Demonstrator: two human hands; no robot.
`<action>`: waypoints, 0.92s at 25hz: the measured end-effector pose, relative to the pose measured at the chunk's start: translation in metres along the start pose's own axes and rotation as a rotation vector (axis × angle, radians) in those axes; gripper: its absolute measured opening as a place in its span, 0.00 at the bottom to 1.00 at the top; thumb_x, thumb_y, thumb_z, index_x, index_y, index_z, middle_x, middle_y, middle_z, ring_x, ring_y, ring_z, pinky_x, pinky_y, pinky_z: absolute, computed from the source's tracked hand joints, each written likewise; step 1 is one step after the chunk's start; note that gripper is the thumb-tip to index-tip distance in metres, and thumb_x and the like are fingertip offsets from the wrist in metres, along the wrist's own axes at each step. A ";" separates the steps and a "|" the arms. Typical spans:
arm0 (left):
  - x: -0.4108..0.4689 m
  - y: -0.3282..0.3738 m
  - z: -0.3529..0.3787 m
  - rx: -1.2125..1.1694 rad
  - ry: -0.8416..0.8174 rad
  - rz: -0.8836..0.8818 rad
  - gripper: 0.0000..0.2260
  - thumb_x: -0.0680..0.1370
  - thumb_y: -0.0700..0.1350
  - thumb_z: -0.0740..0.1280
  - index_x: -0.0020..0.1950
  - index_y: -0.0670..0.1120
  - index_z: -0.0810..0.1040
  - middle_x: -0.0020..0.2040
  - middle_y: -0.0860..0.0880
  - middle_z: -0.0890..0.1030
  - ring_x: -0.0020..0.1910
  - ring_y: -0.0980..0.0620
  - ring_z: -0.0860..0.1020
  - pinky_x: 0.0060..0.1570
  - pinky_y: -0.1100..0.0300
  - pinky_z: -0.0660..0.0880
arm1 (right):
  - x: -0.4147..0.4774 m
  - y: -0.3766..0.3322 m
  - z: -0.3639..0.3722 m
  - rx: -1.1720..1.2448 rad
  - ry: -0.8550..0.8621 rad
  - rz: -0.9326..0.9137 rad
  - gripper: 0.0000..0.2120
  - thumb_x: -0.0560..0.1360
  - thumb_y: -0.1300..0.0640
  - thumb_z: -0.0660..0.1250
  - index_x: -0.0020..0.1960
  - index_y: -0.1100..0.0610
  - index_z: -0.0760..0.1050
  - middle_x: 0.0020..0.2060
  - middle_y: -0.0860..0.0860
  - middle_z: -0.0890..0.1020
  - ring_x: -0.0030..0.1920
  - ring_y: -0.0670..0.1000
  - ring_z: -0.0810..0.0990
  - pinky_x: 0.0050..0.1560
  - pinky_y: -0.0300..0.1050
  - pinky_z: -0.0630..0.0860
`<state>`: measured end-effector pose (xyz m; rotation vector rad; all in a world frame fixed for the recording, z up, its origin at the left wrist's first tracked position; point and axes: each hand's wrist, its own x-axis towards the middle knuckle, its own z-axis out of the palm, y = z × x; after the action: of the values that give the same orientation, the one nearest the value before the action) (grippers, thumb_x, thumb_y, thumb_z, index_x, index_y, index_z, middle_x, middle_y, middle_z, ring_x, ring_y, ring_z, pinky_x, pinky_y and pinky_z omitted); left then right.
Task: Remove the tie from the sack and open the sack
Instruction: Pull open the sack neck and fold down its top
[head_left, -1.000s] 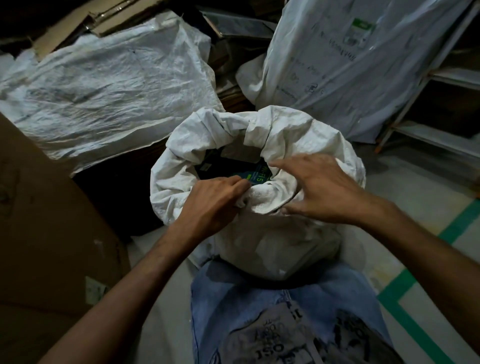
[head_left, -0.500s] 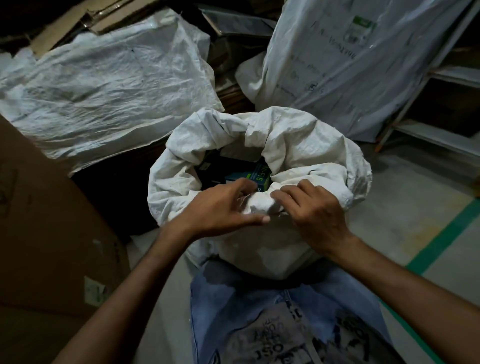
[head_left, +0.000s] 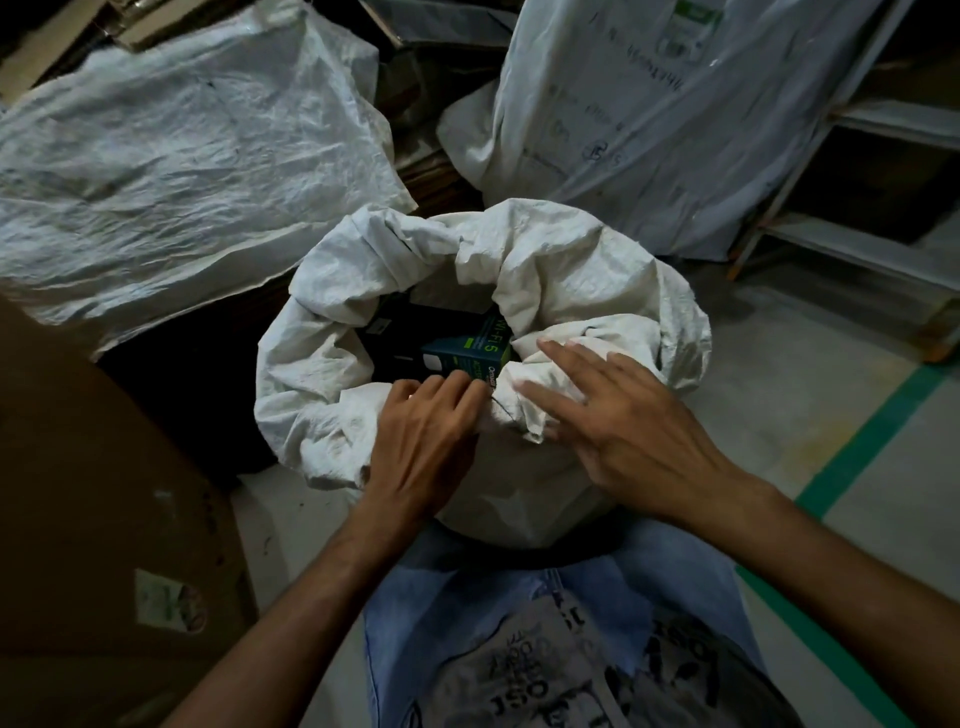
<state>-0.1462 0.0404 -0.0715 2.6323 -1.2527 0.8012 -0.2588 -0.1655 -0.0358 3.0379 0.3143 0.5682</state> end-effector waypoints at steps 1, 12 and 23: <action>-0.001 0.001 0.001 0.014 0.015 0.015 0.06 0.74 0.41 0.69 0.50 0.47 0.79 0.44 0.47 0.78 0.42 0.43 0.78 0.44 0.49 0.70 | 0.003 0.003 0.001 0.000 -0.077 0.055 0.34 0.78 0.50 0.69 0.80 0.46 0.60 0.77 0.59 0.67 0.74 0.62 0.69 0.68 0.60 0.72; 0.019 0.002 -0.031 -0.156 -0.412 -0.070 0.28 0.77 0.71 0.61 0.70 0.55 0.74 0.58 0.53 0.77 0.56 0.49 0.77 0.47 0.53 0.75 | 0.000 -0.002 0.038 -0.098 0.493 0.071 0.12 0.84 0.61 0.62 0.50 0.59 0.84 0.45 0.54 0.86 0.44 0.58 0.83 0.38 0.52 0.76; -0.013 0.058 0.001 0.100 -0.064 -0.001 0.14 0.76 0.41 0.73 0.61 0.44 0.81 0.46 0.47 0.77 0.41 0.47 0.77 0.30 0.55 0.68 | 0.032 -0.003 0.016 1.011 0.251 1.330 0.41 0.66 0.54 0.81 0.74 0.52 0.65 0.67 0.49 0.72 0.66 0.52 0.73 0.61 0.41 0.74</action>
<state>-0.1967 0.0113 -0.0854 2.7579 -1.2583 0.8051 -0.2246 -0.1563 -0.0392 3.5655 -2.1739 0.9984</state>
